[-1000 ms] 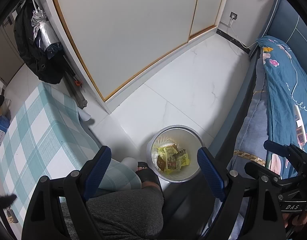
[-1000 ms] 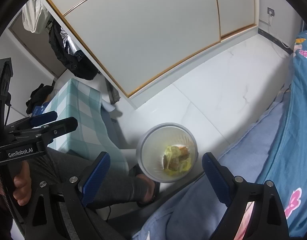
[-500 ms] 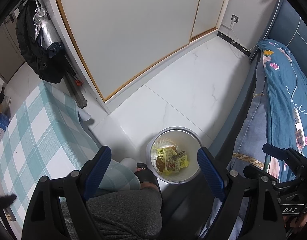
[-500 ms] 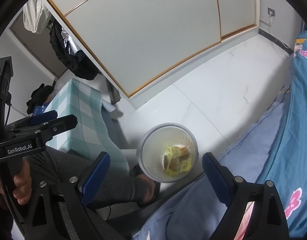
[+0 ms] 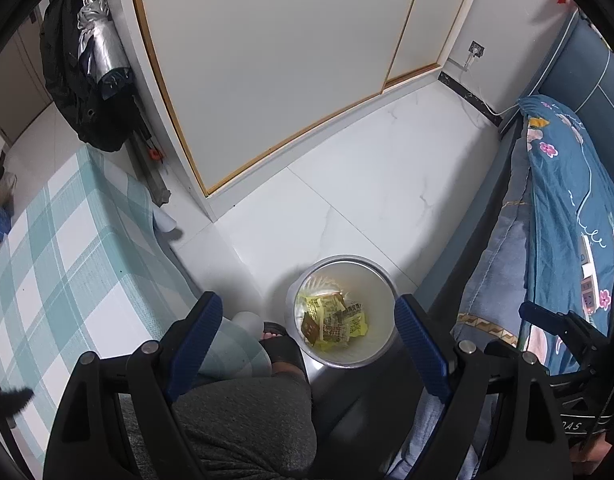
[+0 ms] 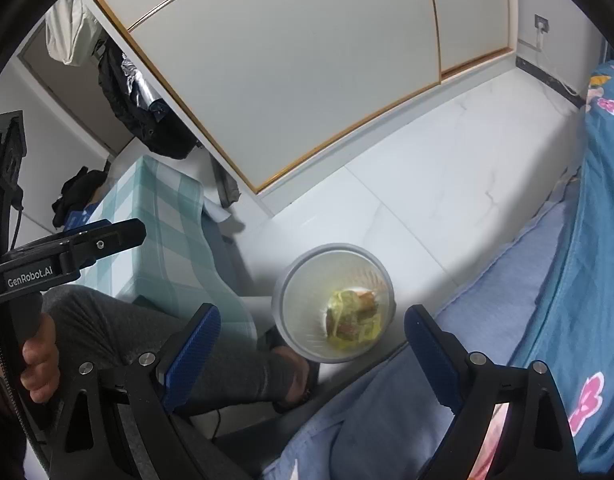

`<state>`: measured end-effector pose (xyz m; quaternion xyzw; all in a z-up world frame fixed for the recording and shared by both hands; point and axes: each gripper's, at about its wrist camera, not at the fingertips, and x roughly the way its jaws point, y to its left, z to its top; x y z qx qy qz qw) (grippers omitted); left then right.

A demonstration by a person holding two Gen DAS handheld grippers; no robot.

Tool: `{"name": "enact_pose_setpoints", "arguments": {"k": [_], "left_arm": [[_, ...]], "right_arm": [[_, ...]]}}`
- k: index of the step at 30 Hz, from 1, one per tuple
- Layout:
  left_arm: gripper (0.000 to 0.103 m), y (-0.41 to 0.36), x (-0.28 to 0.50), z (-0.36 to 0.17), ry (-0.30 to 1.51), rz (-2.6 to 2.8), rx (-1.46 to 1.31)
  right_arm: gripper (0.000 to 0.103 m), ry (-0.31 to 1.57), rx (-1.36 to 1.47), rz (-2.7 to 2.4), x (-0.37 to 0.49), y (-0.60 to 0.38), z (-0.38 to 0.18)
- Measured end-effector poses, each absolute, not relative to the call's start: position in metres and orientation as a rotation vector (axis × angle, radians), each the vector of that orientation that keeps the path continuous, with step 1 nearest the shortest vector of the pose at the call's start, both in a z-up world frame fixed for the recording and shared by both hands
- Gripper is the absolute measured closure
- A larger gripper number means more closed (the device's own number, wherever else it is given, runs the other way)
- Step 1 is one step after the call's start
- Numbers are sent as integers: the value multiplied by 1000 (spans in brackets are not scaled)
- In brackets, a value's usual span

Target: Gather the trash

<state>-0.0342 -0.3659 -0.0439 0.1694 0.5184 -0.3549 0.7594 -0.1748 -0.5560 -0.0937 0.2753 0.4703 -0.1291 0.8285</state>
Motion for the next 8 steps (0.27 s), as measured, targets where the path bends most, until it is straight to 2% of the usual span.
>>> {"name": "enact_pose_setpoints", "arguments": {"k": [8], "left_arm": [[17, -365, -38, -40, 1109, -800, 368]], "right_arm": [[9, 1000, 578, -282, -175, -554, -92]]}}
